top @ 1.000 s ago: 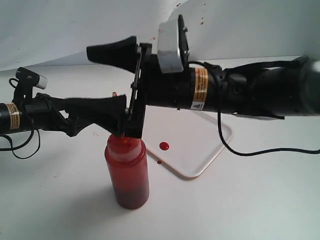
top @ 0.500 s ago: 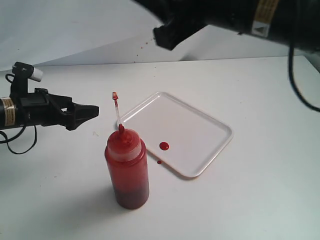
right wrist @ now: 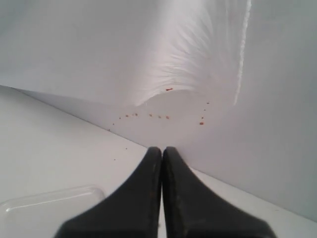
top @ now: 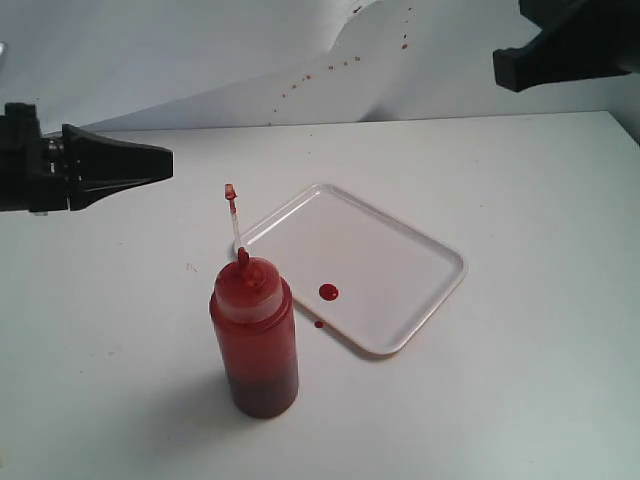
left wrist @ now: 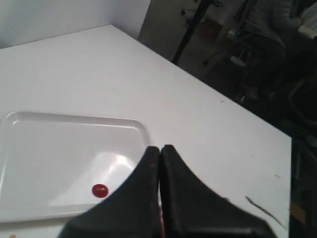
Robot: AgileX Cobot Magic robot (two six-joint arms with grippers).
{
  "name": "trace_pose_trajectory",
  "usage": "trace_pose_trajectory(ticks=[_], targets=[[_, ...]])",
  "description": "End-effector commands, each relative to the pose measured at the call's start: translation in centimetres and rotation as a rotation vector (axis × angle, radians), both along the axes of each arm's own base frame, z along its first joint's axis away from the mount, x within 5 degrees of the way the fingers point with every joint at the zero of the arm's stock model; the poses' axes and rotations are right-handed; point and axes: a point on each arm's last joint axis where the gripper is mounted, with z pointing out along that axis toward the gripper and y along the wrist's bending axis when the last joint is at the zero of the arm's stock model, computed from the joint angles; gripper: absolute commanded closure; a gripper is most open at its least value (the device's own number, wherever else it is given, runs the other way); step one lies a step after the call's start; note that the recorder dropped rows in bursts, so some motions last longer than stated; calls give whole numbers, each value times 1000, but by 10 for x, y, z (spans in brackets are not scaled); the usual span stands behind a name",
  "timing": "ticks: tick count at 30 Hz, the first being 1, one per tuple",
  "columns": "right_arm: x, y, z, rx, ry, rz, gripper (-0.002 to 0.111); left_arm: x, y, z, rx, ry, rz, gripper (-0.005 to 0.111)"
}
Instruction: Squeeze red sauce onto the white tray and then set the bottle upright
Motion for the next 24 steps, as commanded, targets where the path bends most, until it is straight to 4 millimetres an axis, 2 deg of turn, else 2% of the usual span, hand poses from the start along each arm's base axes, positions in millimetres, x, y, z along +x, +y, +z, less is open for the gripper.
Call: trace_pose_trajectory(ticks=[1, 6, 13, 18, 21, 24], targets=[[-3, -4, -8, 38, 30, -13, 108, -35, -3, 27, -65, -15, 12, 107], [-3, -3, -8, 38, 30, -9, 108, -86, -7, 57, -98, -162, 35, 107], [-3, -3, -8, 38, 30, -9, 108, -165, -13, 94, -34, -482, -32, 107], [-3, -3, -8, 38, 30, -9, 108, -209, -16, 107, -30, -661, -32, 107], [-3, -3, -8, 38, 30, -9, 108, -231, -17, 107, 54, -778, -17, 107], [-3, -3, -8, 38, 30, -9, 108, -248, -17, 106, 77, -818, -8, 107]])
